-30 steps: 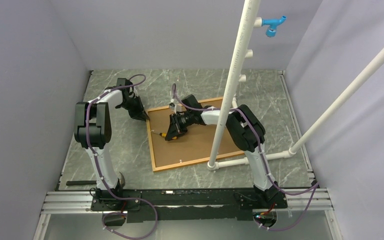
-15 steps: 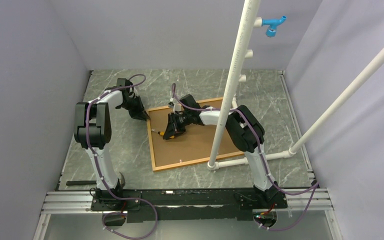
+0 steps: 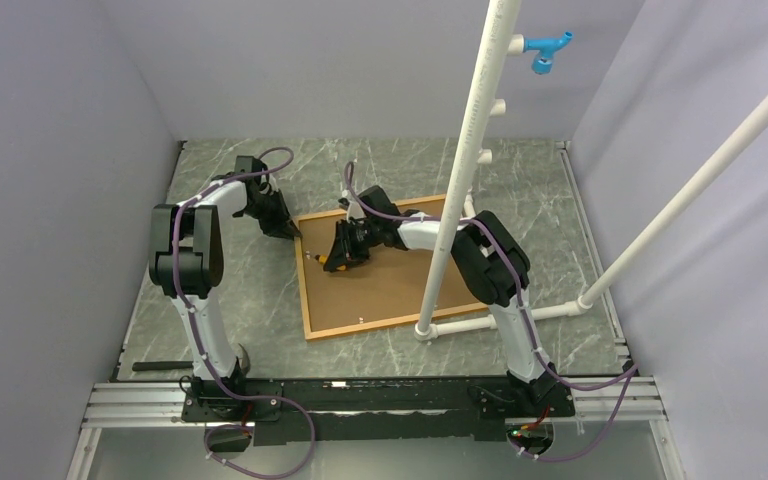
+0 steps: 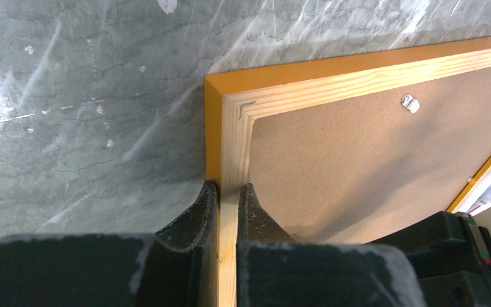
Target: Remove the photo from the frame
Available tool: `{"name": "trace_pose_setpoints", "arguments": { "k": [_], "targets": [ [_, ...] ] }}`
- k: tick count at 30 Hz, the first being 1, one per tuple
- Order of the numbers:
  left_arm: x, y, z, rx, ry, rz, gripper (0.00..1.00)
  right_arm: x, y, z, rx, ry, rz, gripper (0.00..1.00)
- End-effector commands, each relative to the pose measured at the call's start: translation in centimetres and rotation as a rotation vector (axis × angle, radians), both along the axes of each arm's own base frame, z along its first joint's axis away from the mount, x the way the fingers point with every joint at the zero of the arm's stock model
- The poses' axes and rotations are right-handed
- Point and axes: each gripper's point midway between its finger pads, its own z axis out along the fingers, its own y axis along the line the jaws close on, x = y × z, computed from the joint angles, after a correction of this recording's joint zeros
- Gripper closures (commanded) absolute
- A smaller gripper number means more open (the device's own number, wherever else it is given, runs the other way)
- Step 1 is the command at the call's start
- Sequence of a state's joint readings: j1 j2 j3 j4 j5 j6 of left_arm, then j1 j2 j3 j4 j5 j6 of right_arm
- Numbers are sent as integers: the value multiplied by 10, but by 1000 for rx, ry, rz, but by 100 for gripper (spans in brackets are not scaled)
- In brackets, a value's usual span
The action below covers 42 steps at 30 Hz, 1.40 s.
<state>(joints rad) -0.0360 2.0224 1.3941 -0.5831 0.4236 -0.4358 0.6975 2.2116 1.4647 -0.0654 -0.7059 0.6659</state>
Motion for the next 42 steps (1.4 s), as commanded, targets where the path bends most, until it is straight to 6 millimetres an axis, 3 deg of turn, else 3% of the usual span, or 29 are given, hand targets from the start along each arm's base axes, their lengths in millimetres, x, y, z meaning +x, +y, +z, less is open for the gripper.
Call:
{"name": "trace_pose_setpoints", "arguments": {
  "k": [1,4,9,12,15,20,24,30,37,42],
  "targets": [
    [-14,-21,-3,-48,41,-36,100,40,-15,-16,-89,-60,-170,100],
    [-13,-21,-3,-48,37,-37,100,42,-10,-3,-37,-96,-142,100],
    [-10,-22,2,-49,10,-52,100,47,-12,41,108,-190,-86,100],
    [-5,-18,10,-32,-40,-62,84,49,-29,61,177,-219,-71,100],
    [-2,-13,26,-9,-105,-59,63,44,-52,60,168,-212,-70,100],
    [-10,-9,48,7,-161,-45,48,25,-84,51,92,-275,-62,100],
    [-40,-18,61,-52,-156,-12,39,9,-103,44,38,-300,-60,100],
    [-116,-22,61,-49,-57,80,53,-2,-126,40,17,-334,-84,100],
    [-198,-51,54,-79,41,176,50,-4,-130,47,48,-342,-90,100],
    [-234,-59,49,-140,137,348,51,-5,-135,54,49,-367,-102,100]
  ]
}}
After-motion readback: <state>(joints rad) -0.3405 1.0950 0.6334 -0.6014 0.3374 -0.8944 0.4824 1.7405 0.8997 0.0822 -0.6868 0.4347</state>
